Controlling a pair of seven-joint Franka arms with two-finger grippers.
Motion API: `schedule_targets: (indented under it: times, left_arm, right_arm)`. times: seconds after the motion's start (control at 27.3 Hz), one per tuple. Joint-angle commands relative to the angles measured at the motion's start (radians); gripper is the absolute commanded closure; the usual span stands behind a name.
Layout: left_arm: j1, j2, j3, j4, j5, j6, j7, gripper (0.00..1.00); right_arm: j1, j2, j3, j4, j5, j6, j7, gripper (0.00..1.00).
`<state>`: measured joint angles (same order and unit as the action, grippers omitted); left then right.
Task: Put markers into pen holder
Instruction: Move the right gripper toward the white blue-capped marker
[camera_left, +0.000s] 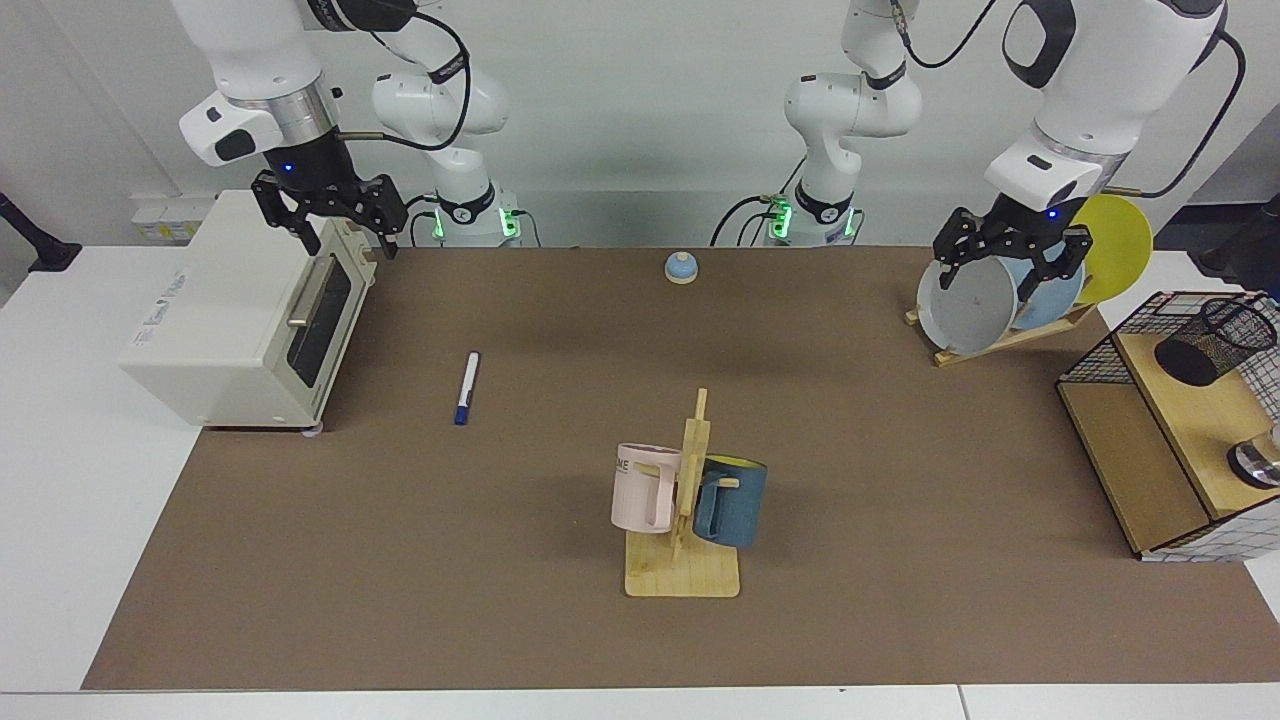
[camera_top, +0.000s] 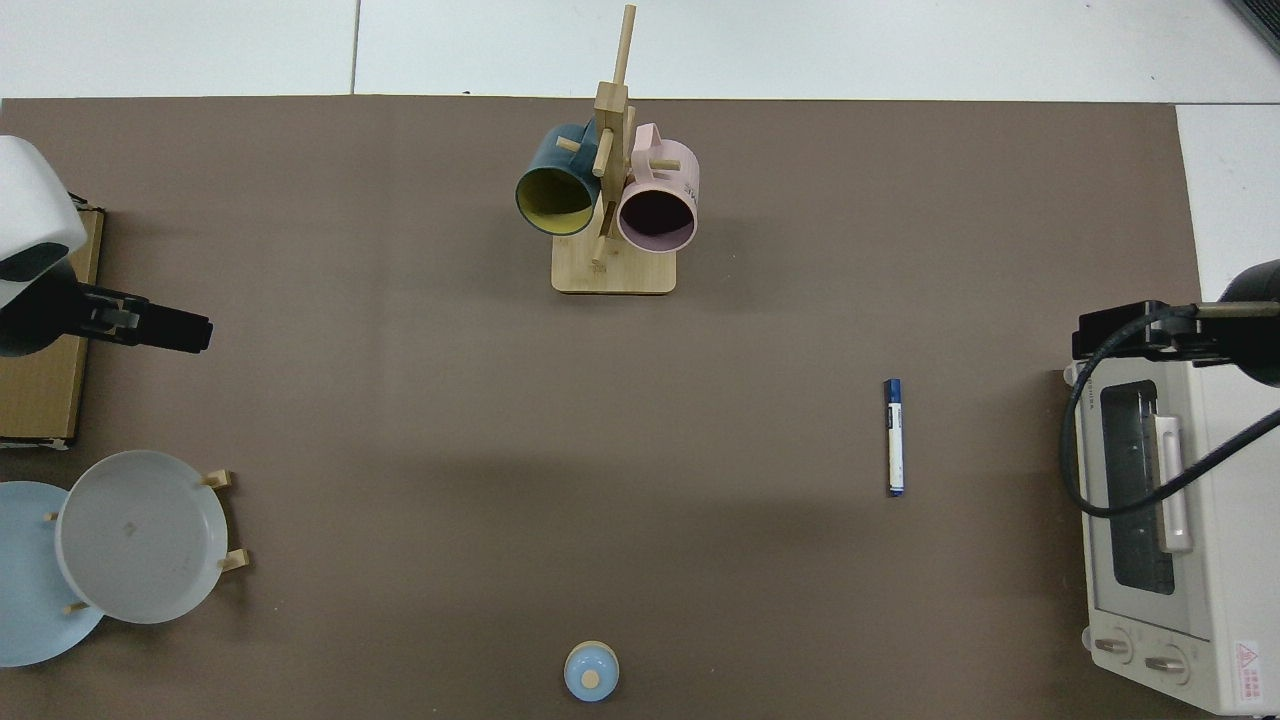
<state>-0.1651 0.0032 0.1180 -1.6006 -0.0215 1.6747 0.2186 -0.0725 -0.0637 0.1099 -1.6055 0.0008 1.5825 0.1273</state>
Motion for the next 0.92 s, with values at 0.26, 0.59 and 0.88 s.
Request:
schedule_targets:
  times: [0.26,0.59,0.88]
  left_arm:
    - [-0.004,-0.022,0.002,-0.030,0.006,0.007,0.010,0.00]
    - [-0.007,-0.029,0.002,-0.052,0.005,0.002,-0.002,0.00]
    - [-0.008,-0.031,0.000,-0.074,0.005,-0.001,-0.001,0.00]
  right_arm:
    - [-0.020,-0.012,0.004,-0.050,0.018,0.037,-0.029,0.00]
    - [-0.007,-0.002,0.007,-0.166,0.021,0.149,-0.015,0.00]
    - [0.029,0.024,0.008,-0.309,0.021,0.293,-0.006,0.00]
